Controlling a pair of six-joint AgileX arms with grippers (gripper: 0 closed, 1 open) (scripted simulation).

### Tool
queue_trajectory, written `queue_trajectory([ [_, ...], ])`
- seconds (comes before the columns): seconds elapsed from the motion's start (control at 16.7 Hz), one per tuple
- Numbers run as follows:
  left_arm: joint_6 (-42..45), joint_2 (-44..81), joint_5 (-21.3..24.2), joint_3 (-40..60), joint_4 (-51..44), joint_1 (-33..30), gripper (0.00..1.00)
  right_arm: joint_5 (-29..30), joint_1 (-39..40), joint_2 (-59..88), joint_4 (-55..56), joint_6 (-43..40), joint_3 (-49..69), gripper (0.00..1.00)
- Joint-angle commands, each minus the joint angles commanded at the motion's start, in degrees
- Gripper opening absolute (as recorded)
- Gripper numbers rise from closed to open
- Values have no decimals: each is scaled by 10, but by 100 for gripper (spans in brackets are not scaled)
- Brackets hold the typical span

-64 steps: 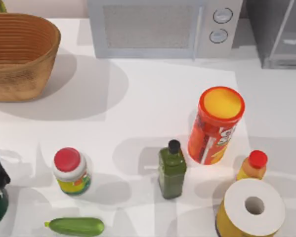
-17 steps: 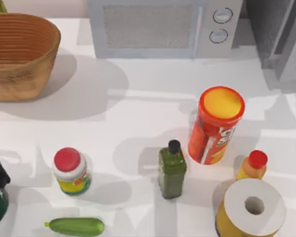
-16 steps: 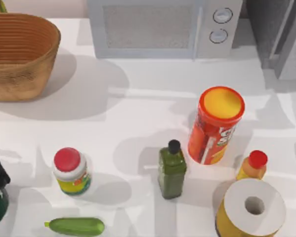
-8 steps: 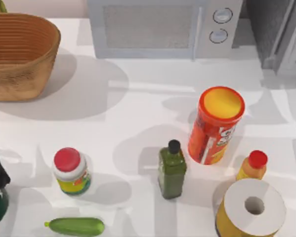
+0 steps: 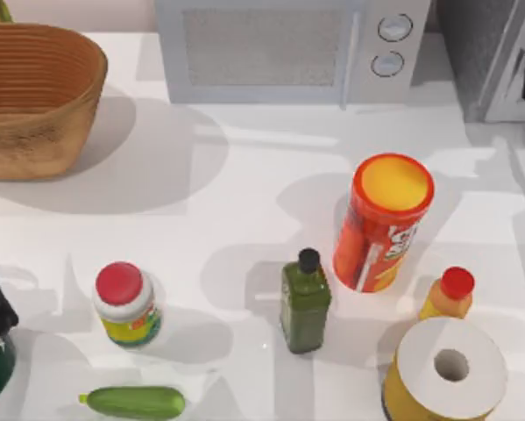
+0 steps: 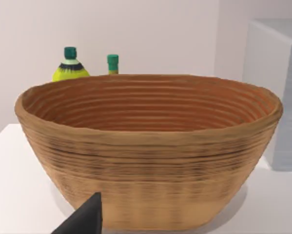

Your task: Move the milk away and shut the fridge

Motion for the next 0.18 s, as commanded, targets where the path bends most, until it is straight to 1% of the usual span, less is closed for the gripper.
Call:
queue_trajectory([
  [0.18,0,0,0,0,0,0,100,0,1,17,-5,0,18,100],
])
